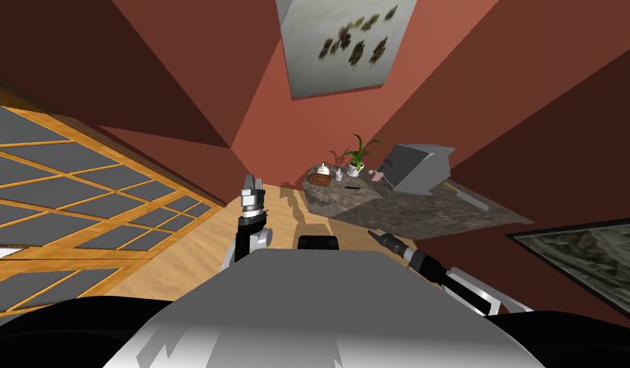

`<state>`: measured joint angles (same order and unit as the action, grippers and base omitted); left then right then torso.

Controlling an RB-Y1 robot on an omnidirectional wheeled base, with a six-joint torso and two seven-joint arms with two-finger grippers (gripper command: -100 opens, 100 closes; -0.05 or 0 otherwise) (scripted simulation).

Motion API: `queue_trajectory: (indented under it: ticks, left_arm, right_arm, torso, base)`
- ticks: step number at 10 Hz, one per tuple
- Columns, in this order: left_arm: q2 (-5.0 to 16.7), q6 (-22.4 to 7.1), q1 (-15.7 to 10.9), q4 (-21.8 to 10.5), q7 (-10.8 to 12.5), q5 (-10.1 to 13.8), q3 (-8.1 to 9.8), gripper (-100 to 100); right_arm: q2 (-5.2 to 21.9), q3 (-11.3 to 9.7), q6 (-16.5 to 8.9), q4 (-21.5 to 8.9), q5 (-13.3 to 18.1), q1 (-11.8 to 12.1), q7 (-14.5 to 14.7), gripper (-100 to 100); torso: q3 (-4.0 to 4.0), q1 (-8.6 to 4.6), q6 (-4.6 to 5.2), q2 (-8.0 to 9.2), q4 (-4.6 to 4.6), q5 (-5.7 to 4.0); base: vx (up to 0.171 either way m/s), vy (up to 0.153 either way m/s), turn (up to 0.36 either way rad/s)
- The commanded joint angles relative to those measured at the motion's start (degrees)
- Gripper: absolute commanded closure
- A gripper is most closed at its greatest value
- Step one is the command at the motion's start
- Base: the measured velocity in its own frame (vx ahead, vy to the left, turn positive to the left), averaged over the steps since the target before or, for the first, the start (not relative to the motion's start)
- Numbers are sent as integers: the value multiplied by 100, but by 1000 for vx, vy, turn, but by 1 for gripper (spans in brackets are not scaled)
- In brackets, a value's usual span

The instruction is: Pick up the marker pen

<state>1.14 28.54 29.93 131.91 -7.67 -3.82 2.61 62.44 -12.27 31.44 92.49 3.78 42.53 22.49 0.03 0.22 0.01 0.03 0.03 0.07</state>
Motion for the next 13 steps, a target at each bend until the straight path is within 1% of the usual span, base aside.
queue_trajectory:
  ticks: [1,2,3,4,5,6,7,8,9,10,11,12,13]
  left_arm:
    - [0,0,0,0,0,0,0,0]
    - [0,0,0,0,0,0,0,0]
    - [0,0,0,0,0,0,0,0]
    - [0,0,0,0,0,0,0,0]
    - [0,0,1,0,0,0,0,0]
    - [0,0,0,0,0,0,0,0]
    - [0,0,1,0,0,0,0,0]
    - [0,0,0,0,0,0,0,0]
    - [0,0,1,0,0,0,1,0]
    - [0,0,0,0,0,0,0,0]
    - [0,0,1,0,0,0,1,0]
    - [0,0,1,0,0,0,0,0]
    - [0,0,1,0,0,0,0,0]
  right_arm:
    - [286,-139,-24,-271,50,78,201,-100]
    - [401,-139,-24,-271,50,78,201,-100]
    - [569,-244,-47,-479,89,176,390,-100]
    - [705,-244,-47,-479,89,176,390,-100]
    - [887,-347,-75,-681,125,272,584,-100]
    - [997,-347,-75,-681,125,272,584,-100]
    - [1175,-447,-108,-877,158,366,781,-100]
    - [1277,-447,-108,-877,158,366,781,-100]
    - [1458,-543,-144,-1066,187,458,980,-100]
    - [1544,-543,-144,-1066,187,458,980,-100]
    - [1767,-636,-184,-1250,214,546,1180,-100]
    - [1934,-724,-228,-1426,238,632,1327,-100]
    - [2025,-724,-228,-1426,238,632,1379,-100]
  torso:
    - [0,0,0,0,0,0]
    - [-1,3,-2,-2,-1,0]
    - [-2,-4,1,-4,-1,-1]
    - [-5,6,-2,-8,-2,1]
    - [-6,2,2,-10,-2,0]
    - [-9,8,-2,-16,-4,1]
    - [-10,-2,1,-17,-4,0]
    - [-13,-6,-1,-22,-5,-2]
    - [-11,-7,1,-18,-4,-1]
    - [-11,1,-2,-19,-4,-1]
    - [-13,-3,1,-22,-5,0]
    - [-16,5,-2,-28,-6,0]
    - [-23,13,-3,-41,-9,3]
  base:
    - [6,90,213]
    - [9,72,61]
    - [24,102,167]
    - [30,85,71]
    - [45,106,189]
    - [44,71,82]
    - [61,64,160]
    - [44,61,101]
    - [51,87,194]
    - [61,69,88]
    - [80,97,173]
    - [117,118,270]
    - [112,61,92]
